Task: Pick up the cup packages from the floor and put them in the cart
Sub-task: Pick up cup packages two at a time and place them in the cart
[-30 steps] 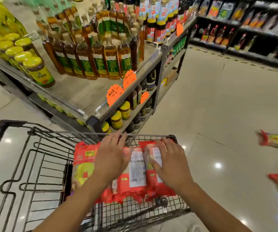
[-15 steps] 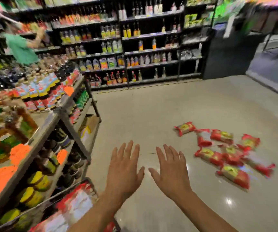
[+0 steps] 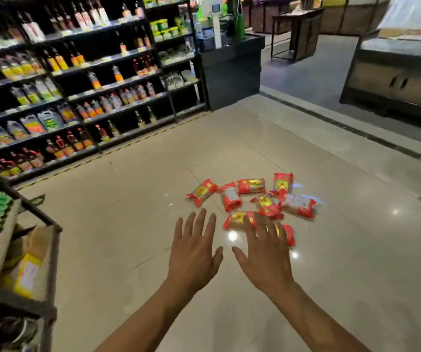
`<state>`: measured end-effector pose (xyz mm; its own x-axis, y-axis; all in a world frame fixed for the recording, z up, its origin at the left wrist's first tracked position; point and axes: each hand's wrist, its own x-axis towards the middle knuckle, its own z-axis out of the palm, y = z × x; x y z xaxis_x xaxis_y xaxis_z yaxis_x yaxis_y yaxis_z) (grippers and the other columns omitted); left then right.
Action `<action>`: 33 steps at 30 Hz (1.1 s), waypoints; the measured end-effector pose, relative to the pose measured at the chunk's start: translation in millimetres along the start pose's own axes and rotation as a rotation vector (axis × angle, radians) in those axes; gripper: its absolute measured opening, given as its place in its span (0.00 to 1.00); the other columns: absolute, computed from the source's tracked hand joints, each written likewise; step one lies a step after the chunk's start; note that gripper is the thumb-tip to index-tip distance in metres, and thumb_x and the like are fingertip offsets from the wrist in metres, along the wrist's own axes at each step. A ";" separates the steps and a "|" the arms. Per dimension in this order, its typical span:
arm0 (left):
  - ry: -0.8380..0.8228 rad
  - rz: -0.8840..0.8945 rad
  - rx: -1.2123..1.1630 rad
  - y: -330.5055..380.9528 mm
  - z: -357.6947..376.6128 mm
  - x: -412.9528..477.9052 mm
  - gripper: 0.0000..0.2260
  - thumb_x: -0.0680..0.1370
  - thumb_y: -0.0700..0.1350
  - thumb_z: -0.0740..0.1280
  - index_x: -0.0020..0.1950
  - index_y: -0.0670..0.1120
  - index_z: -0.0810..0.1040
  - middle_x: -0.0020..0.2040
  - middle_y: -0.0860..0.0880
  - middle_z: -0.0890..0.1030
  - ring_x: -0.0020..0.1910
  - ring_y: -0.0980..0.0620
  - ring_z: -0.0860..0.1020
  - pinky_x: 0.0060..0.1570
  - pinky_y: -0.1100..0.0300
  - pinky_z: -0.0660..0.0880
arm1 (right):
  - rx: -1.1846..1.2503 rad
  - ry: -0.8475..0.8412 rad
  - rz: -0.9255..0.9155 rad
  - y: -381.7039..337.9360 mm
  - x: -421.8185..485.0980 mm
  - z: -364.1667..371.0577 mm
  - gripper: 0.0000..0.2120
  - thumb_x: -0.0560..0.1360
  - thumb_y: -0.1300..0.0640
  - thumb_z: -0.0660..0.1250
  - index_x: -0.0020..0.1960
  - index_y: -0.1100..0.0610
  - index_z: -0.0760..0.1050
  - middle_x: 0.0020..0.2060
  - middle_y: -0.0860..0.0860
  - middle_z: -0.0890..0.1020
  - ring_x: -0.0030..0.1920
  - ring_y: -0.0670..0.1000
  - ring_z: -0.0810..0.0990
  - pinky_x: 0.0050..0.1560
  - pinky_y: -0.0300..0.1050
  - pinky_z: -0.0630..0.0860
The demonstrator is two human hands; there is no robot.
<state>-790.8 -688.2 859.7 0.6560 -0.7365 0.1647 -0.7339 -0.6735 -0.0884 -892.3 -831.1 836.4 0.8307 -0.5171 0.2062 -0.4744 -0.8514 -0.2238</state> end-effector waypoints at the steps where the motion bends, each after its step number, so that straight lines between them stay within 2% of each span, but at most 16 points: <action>1: -0.004 0.000 -0.005 -5.2 6.1 11.2 0.33 0.76 0.62 0.64 0.78 0.47 0.68 0.77 0.42 0.70 0.75 0.38 0.70 0.73 0.37 0.66 | 0.000 -0.007 -0.001 -1.3 10.4 5.0 0.37 0.70 0.36 0.73 0.73 0.55 0.74 0.70 0.60 0.77 0.71 0.63 0.75 0.70 0.66 0.70; 4: -0.012 -0.013 -0.012 -29.0 26.4 50.8 0.33 0.76 0.62 0.65 0.77 0.47 0.70 0.76 0.41 0.71 0.74 0.37 0.71 0.72 0.37 0.67 | -0.018 -0.037 -0.010 -13.3 50.6 24.1 0.37 0.72 0.34 0.69 0.74 0.53 0.73 0.72 0.59 0.76 0.72 0.63 0.74 0.70 0.67 0.69; 7: 0.003 -0.023 -0.040 -60.2 52.2 98.9 0.33 0.75 0.63 0.63 0.76 0.46 0.71 0.75 0.41 0.73 0.73 0.37 0.72 0.71 0.36 0.69 | -0.040 -0.053 -0.038 -27.6 108.1 46.6 0.36 0.76 0.32 0.54 0.75 0.53 0.72 0.72 0.59 0.75 0.74 0.62 0.72 0.72 0.67 0.67; 9: -0.009 -0.017 -0.064 -87.6 68.8 136.2 0.34 0.76 0.62 0.64 0.77 0.46 0.69 0.76 0.41 0.72 0.73 0.37 0.72 0.71 0.36 0.69 | -0.069 -0.072 -0.057 -36.6 153.9 62.5 0.38 0.75 0.33 0.51 0.75 0.54 0.72 0.72 0.60 0.76 0.73 0.63 0.72 0.73 0.68 0.66; 12: -0.009 -0.037 -0.100 -135.9 82.4 199.8 0.34 0.75 0.61 0.65 0.77 0.45 0.69 0.76 0.41 0.72 0.73 0.36 0.71 0.73 0.36 0.66 | -0.106 -0.074 -0.073 -52.1 231.0 77.8 0.36 0.75 0.34 0.55 0.74 0.55 0.72 0.70 0.61 0.76 0.71 0.64 0.73 0.72 0.67 0.66; 19: 0.017 -0.067 -0.067 -227.0 88.3 354.5 0.33 0.78 0.61 0.63 0.79 0.45 0.66 0.78 0.40 0.69 0.75 0.36 0.68 0.74 0.37 0.62 | -0.129 -0.011 -0.077 -93.5 403.0 85.5 0.35 0.77 0.35 0.54 0.76 0.56 0.70 0.73 0.62 0.74 0.73 0.64 0.71 0.71 0.67 0.65; 22: 0.045 -0.026 -0.040 -248.4 92.5 421.3 0.33 0.79 0.62 0.61 0.79 0.44 0.66 0.78 0.39 0.69 0.75 0.35 0.68 0.74 0.36 0.63 | -0.160 0.003 -0.077 -96.4 473.2 93.3 0.35 0.78 0.36 0.59 0.78 0.56 0.66 0.75 0.61 0.71 0.75 0.63 0.68 0.73 0.67 0.62; 27: 0.056 -0.047 -0.027 -267.0 105.2 542.6 0.34 0.80 0.63 0.58 0.81 0.45 0.61 0.80 0.41 0.65 0.78 0.37 0.63 0.76 0.38 0.59 | -0.156 -0.037 -0.075 -83.9 591.8 119.4 0.37 0.81 0.35 0.55 0.83 0.54 0.54 0.81 0.60 0.60 0.81 0.61 0.56 0.78 0.64 0.50; 33: -0.033 -0.085 -0.022 -278.8 130.9 651.7 0.35 0.81 0.65 0.52 0.83 0.48 0.52 0.83 0.43 0.56 0.81 0.40 0.55 0.80 0.41 0.51 | -0.094 -0.156 -0.022 -56.5 710.6 171.3 0.37 0.82 0.35 0.52 0.83 0.53 0.49 0.82 0.59 0.56 0.82 0.60 0.53 0.79 0.64 0.49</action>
<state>-135.6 -988.6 863.1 0.7209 -0.6790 0.1386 -0.6791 -0.7321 -0.0543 -225.3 -1135.4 832.4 0.8726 -0.4850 0.0583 -0.4751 -0.8703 -0.1297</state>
